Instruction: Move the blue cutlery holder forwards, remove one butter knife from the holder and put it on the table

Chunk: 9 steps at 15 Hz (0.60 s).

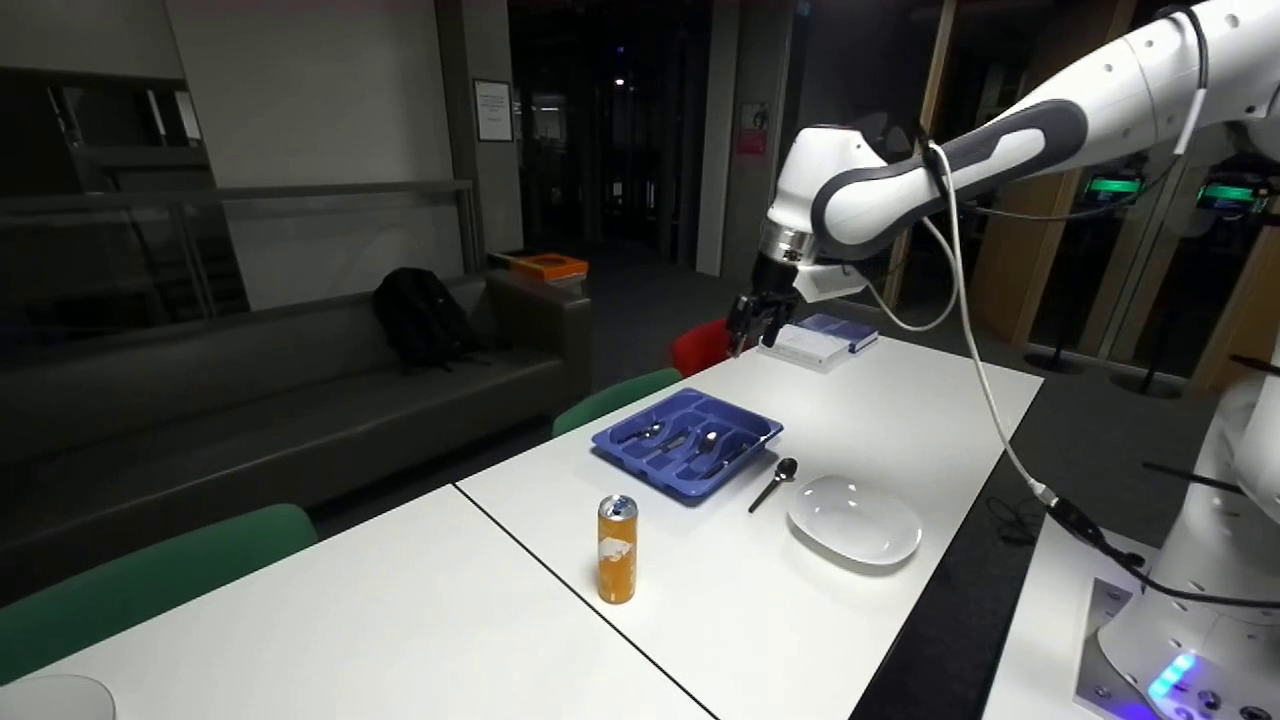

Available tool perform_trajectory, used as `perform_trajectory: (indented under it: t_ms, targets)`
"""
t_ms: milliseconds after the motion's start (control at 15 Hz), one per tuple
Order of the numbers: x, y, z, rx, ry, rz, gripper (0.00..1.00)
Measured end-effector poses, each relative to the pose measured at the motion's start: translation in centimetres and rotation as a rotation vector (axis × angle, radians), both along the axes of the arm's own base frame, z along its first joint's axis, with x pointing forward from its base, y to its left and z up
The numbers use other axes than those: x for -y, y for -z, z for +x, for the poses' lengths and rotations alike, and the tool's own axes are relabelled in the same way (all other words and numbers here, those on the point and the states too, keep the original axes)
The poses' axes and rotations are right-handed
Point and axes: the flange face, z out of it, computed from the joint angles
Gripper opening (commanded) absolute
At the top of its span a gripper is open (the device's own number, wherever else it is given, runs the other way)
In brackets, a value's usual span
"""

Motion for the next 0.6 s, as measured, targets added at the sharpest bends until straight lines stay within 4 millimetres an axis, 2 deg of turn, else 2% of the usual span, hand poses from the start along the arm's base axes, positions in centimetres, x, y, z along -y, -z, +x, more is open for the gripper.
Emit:
perform_trajectory:
  t_ms: [200, 400, 600]
  targets:
    - [-0.9, 0.1, 1.9, -0.001, -0.034, 0.061, 1.00]
    - [-1.0, -0.4, 2.0, 0.013, -0.025, 0.057, 1.00]
    - [-0.2, 0.3, 2.3, 0.043, 0.013, 0.021, 1.00]
